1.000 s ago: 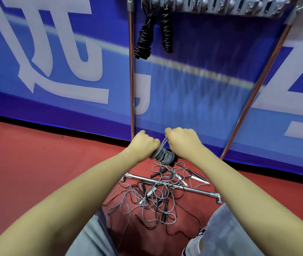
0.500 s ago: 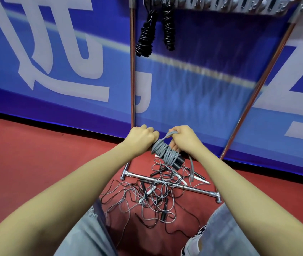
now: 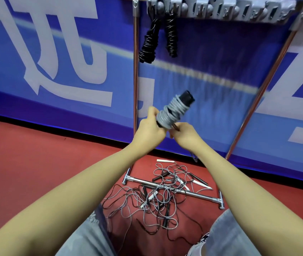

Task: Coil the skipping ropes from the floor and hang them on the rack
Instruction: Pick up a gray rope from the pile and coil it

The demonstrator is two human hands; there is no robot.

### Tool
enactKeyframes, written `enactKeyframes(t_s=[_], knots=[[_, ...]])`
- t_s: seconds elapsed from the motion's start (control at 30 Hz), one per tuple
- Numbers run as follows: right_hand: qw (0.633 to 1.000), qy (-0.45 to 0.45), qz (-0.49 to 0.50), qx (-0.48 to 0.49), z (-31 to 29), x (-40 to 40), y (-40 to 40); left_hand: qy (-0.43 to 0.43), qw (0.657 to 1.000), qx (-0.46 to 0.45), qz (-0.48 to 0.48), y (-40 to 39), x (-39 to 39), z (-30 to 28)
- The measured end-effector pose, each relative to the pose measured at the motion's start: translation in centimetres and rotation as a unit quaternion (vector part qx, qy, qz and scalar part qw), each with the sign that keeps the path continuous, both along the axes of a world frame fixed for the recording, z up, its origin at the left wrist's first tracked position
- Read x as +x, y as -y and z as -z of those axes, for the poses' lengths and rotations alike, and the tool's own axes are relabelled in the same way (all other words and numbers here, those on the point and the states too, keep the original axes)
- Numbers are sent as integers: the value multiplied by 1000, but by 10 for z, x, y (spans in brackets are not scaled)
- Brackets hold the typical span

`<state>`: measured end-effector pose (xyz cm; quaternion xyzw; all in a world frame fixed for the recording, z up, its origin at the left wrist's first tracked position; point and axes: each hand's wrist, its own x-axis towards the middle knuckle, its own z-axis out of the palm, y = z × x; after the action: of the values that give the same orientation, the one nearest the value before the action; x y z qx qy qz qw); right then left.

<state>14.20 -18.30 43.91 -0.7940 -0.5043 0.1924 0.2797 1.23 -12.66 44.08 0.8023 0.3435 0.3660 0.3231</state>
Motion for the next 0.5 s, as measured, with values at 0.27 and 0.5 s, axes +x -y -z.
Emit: enactKeyframes(t_s=[0.27,0.5], knots=[[967,219,-122,-41,9,-9,12,-196,972,36,-128,-20,16,2],[951,249,-181,-22,-2,-17,13,-393,895,153,-148,-25,15,13]])
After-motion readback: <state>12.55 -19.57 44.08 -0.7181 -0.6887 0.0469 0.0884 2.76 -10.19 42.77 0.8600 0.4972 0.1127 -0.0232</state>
